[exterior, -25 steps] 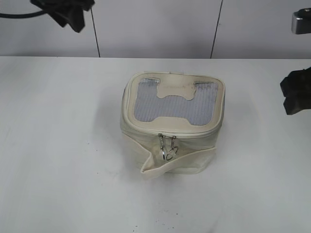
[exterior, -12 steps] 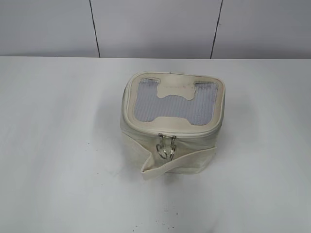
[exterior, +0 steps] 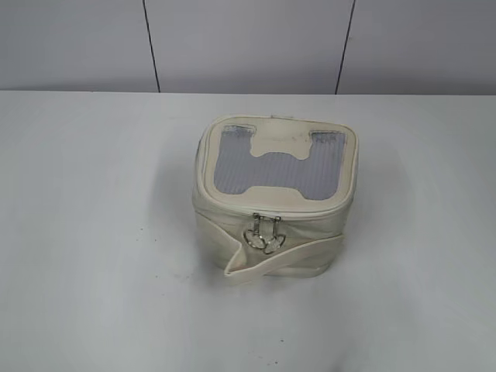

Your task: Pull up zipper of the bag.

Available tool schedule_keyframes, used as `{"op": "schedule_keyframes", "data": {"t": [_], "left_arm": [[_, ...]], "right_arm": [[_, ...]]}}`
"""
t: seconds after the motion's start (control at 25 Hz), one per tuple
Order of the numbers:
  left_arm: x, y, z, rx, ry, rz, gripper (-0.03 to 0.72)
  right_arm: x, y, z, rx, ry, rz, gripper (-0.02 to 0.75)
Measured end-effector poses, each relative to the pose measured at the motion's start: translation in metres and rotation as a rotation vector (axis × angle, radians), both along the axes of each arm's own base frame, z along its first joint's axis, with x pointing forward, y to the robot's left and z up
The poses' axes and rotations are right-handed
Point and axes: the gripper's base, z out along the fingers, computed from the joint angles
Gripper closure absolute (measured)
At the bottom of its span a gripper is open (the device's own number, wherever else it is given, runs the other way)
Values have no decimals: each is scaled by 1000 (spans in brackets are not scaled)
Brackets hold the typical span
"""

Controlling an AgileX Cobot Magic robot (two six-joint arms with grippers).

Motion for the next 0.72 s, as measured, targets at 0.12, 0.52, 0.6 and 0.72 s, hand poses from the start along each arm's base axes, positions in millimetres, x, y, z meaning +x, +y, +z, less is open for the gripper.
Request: {"op": "schedule_keyframes", "data": {"t": [0.12, 0.52, 0.6, 0.72], "left_arm": [[-37, 7, -21, -12, -86, 1, 379], [-92, 13, -40, -41, -333, -64, 379], [-92, 11, -40, -45, -335, -86, 379], [-88, 10, -39, -51, -376, -95, 379]], "right_arm": [[-30, -10, -14, 14, -58, 26, 167], [-112, -36, -40, 93, -445, 138, 167], [-114, -36, -41, 87, -457, 162, 167], [-108, -32, -40, 95, -474, 193, 167]]}}
